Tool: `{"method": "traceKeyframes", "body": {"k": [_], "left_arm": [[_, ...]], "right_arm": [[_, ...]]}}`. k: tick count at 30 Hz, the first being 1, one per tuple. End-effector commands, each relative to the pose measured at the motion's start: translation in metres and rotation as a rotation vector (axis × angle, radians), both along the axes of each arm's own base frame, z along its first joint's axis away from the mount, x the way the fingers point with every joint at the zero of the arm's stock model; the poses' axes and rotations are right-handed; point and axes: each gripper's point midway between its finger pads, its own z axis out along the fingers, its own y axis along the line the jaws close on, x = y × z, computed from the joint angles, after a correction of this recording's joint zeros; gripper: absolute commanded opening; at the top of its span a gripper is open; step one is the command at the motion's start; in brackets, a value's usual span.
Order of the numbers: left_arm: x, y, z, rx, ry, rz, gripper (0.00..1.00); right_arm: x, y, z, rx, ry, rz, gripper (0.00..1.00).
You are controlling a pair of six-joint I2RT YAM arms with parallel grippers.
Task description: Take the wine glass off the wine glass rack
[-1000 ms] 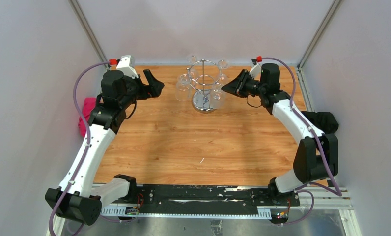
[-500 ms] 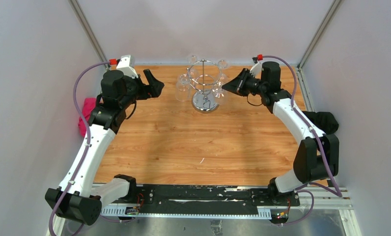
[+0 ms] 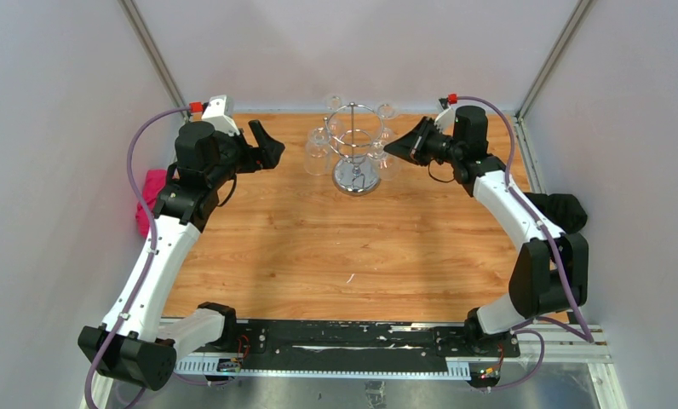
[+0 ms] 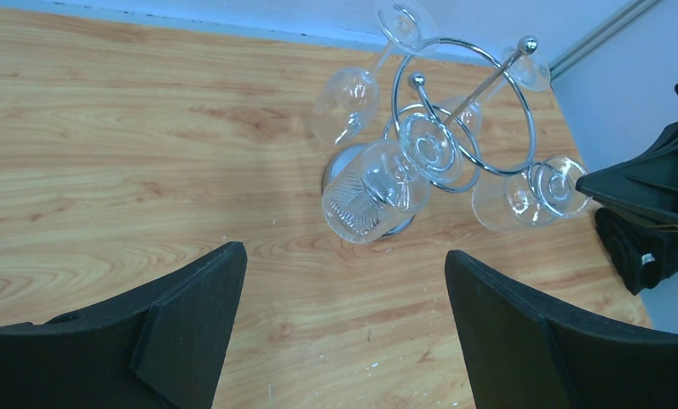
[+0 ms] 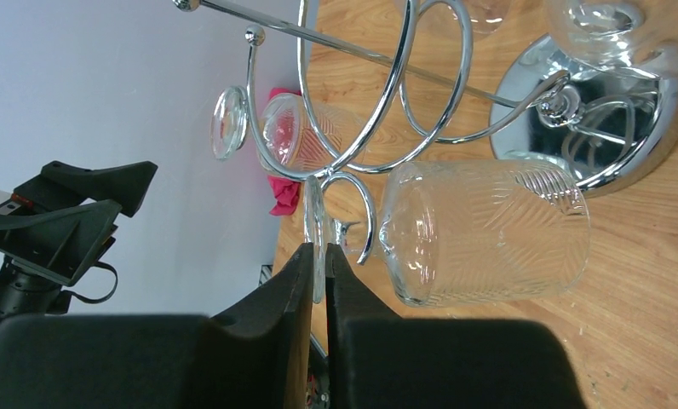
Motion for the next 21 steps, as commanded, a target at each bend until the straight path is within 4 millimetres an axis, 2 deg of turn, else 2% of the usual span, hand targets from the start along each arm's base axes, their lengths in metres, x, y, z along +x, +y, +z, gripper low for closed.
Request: {"method": "traceKeyframes", "body": {"k": [1, 11, 21], "left_arm": [[-0.002, 0.0, 0.002, 0.008, -0.02, -0.006, 0.92], [-0.002, 0.001, 0.001, 0.012, -0.018, -0.003, 0.93], [-0.002, 0.001, 0.002, 0.011, -0.018, -0.002, 0.93]], "right_arm": [[0.001, 0.004, 0.012, 0.068, -0.018, 0.025, 0.0], [0.0, 0.006, -0.002, 0.16, 0.068, 0.015, 0.0], [-0.002, -0.006, -0.006, 0.243, 0.119, -0.066, 0.0]]}}
